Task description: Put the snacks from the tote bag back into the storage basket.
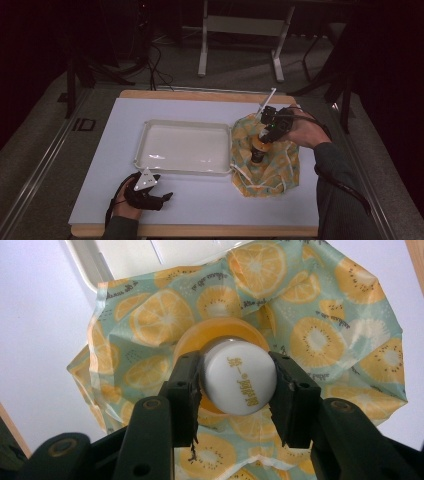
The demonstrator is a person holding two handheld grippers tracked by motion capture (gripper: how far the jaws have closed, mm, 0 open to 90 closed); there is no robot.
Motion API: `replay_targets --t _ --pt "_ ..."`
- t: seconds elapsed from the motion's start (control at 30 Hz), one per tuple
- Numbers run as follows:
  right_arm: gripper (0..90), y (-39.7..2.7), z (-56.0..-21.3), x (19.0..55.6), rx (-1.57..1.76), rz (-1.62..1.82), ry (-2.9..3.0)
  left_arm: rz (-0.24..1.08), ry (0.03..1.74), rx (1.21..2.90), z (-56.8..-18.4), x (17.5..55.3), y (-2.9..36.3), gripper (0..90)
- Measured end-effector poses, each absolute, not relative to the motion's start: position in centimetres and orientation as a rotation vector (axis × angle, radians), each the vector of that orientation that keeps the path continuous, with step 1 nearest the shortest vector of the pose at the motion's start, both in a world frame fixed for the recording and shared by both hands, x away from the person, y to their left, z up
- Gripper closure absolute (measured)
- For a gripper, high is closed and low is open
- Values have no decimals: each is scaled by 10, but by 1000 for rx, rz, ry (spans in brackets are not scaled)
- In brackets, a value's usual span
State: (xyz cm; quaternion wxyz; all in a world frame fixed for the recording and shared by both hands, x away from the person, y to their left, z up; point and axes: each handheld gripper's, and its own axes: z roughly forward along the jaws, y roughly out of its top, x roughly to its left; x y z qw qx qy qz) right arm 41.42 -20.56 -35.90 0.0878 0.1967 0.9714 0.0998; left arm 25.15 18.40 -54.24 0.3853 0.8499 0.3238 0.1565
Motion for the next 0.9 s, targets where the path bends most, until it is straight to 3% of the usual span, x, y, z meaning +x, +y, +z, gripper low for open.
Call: replay_targets --t 0.9 --pt "589 -209 -345 407 536 290 2862 399 827 2158 -542 251 184 225"
